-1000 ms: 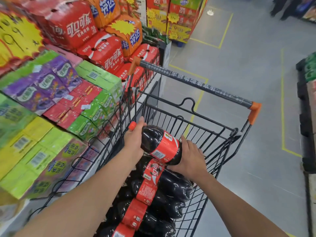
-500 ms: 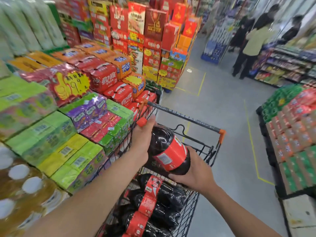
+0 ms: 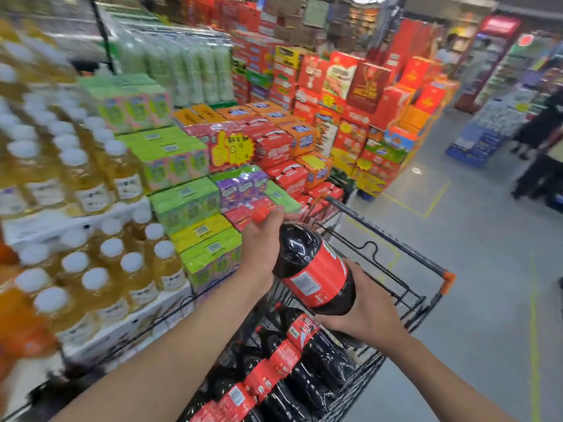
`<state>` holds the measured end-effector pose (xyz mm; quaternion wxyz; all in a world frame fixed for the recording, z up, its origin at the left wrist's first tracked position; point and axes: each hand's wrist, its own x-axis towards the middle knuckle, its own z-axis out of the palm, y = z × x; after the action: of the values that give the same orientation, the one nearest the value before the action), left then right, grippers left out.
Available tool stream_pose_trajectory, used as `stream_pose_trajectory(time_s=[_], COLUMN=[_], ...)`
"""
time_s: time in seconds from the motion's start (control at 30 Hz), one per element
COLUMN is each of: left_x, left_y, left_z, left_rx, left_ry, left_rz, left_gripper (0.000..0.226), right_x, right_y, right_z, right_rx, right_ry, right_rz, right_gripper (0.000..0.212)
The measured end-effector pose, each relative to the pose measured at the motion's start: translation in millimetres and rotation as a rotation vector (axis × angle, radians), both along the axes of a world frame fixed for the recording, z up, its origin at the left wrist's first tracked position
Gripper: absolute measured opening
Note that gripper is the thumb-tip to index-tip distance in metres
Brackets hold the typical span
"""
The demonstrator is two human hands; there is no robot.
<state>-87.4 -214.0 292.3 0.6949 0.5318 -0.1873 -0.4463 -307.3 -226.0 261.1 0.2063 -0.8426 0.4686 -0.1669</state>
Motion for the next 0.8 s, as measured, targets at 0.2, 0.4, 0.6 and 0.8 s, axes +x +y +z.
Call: stream_pose_trajectory(time_s=[0.2,0.4,0.6,0.8], left_x=[12,38,69,97], left_y=[61,135,221,324], left_z=[10,17,27,26], left_rx=[-0.009,-0.018,-0.044,-0.018], left_ry=[-0.009,-0.054,-0.074,-0.081], left_rz=[0.217,0.444,0.693,0.875], left_gripper=[0.031,0.032,0.024,0.027], right_x=[21,68,133,201], right_y=[11,41,92,163], right_z=[-3,2,1,-7], right_rx=[0.004,0.021,0.055,0.097], right_ry=[-0.032,-0.071,-0.113,-0.151], right_rz=[0.217,0.463,0.687,0.876], right_gripper=[0.107,0.108,0.106,0.102])
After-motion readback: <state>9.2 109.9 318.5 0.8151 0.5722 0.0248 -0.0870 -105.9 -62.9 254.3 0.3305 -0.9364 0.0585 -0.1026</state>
